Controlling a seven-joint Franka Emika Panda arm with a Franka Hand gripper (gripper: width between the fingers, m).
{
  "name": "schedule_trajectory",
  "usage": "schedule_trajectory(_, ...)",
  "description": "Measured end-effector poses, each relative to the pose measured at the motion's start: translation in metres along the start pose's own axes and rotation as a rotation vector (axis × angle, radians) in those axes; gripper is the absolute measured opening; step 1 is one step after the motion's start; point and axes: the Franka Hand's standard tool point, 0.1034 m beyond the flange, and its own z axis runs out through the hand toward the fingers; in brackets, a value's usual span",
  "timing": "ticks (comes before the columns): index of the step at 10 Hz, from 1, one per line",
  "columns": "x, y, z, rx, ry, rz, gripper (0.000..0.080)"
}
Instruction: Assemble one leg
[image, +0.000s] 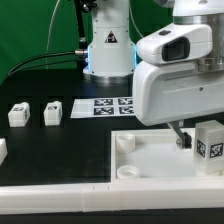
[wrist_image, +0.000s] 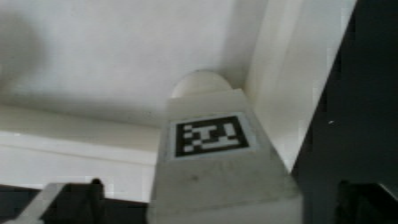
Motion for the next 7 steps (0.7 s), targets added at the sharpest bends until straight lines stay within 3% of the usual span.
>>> schedule_trajectory(1, 0.0000, -0.0001, 0.0000, 0.000, 0.000, 0.000, 0.0649)
schedule_trajectory(2, -0.0001, 0.0000, 0.0001, 0.000, 0.000, 0.000, 0.0518)
schedule_trajectory(3, -0.0001, 0.0000, 0.0001, 0.000, 0.000, 0.000, 0.0518)
schedule_trajectory(4, -0.0001, 0.0000, 0.0002, 0.000, 0.000, 0.000, 0.0380)
schedule_trajectory(5, -0.0002, 0.0009, 0.0003, -0.001, 0.000, 0.001, 0.0291)
schedule_trajectory(7, -0.0002, 0.0009, 0.0003, 0.000, 0.000, 0.009, 0.0292)
